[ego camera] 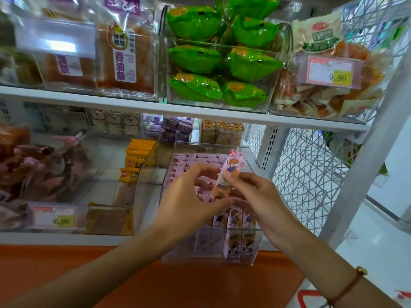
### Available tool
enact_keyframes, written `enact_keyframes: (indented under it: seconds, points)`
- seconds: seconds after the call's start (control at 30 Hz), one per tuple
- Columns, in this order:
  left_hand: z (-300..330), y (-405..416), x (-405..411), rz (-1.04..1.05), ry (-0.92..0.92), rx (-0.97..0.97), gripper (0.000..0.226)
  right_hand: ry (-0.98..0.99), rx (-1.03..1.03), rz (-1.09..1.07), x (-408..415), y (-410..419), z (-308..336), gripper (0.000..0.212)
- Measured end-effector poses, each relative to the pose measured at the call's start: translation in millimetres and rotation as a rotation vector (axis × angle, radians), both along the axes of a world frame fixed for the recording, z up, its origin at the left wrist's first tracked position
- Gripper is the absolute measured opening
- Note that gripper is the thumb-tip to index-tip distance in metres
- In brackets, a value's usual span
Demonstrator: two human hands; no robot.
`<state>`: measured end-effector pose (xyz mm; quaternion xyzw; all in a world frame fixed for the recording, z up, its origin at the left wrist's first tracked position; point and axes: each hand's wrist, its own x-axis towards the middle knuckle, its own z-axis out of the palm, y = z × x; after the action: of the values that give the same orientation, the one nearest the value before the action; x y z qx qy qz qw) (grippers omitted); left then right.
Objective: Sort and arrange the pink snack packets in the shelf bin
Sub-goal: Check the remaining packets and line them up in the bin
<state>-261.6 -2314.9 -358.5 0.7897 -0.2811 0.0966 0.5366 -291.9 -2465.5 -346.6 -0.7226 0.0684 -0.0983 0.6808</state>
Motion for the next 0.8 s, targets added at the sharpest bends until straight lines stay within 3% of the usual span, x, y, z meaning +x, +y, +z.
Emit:
enact_keyframes:
  seconds: [0.1, 0.17, 0.23, 0.3, 0.4, 0.57, 0.67, 0.8]
  points:
    - [1, -1, 0, 0.002, -0.058, 0.021, 0.040, -0.044, -0.105, -0.034, 2, -3, 2, 0.055]
    - [2, -4, -1, -0.053, -0.032, 0.021, 0.044, -0.048, -0.070, 0.007, 2, -8, 4, 0.061]
    - [3, -5, -1, -0.099, 0.028, -0.006, 0.054, -0.059, 0.012, 0.099, 1, -11, 4, 0.054]
    - [2, -5, 1, -0.100, 0.033, 0.000, 0.044, -0.097, 0.004, 0.109, 0, -10, 4, 0.045]
    - [-1, -7, 4, -0.029, -0.081, 0.064, 0.029, -0.201, -0.145, -0.052, -2, -5, -1, 0.029]
    - [1, -7, 11, -0.053, -0.095, 0.017, 0.039, -0.216, -0.159, -0.116, 0, -2, 2, 0.023]
    - [7, -4, 18, -0.179, 0.062, -0.068, 0.039, -0.187, -0.117, -0.032, 0, -8, 7, 0.026]
    - [14, 1, 22, -0.275, 0.459, -0.134, 0.019, -0.091, -0.016, 0.000, 0, -11, 10, 0.030]
